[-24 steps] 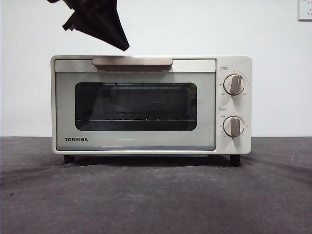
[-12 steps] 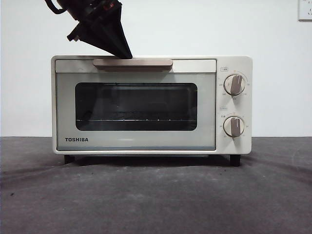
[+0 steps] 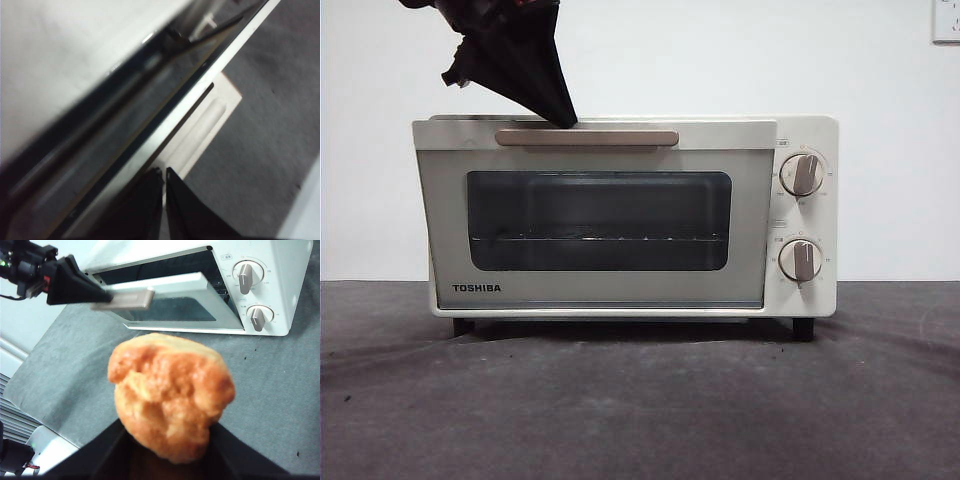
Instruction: The left arm flap open the oven, the right arm pick bread and place it into oven, the left arm flap close the oven
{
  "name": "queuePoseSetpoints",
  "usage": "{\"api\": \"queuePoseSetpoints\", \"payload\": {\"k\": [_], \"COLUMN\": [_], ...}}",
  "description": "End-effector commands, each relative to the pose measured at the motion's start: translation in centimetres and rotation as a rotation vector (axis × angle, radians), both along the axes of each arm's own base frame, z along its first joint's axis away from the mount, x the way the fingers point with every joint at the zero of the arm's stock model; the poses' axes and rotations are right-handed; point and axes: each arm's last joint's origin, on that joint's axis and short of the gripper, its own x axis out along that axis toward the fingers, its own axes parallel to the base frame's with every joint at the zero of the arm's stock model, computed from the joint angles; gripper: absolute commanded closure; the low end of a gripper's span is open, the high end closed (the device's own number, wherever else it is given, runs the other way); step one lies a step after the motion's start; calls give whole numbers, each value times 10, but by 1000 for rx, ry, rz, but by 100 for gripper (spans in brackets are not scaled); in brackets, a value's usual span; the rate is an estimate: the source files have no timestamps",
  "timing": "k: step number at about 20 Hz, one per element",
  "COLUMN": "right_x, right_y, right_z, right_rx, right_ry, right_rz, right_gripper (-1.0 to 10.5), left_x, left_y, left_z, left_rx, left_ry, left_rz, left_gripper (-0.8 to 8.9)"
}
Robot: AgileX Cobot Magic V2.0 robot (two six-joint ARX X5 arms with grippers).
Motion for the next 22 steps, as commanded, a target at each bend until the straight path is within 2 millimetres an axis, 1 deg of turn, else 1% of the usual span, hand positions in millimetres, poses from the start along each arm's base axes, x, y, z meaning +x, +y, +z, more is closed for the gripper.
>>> {"api": "queuePoseSetpoints", "payload": {"k": [1,8,12,15,19,22], "right_x": [-1,-1,-1,-1,0,1], "right_y": [0,0,0,0,0,1], "right_z": [7,7,7,7,9,11], "right_rx": [16,16,16,19,24,30], "right_ry": [-25,-25,-25,-34,-50,-73], "right_rz": [2,2,2,3,3,3], "right_gripper": [784,784,784,784,784,784], "left_x": [1,-17,-33,-48,-67,-77], "left_y": [-7,-16,-16,-12,-4,-1], "left_z": [-15,-32,-40,-50,-72,-79], "left_rx": [65,116,113,93,68,44], "left_ry": [40,54,39,18,14,9], "left_rz": [-17,-53,-54,-36,14,46], "left_gripper": [797,796,797,797,797,797]}}
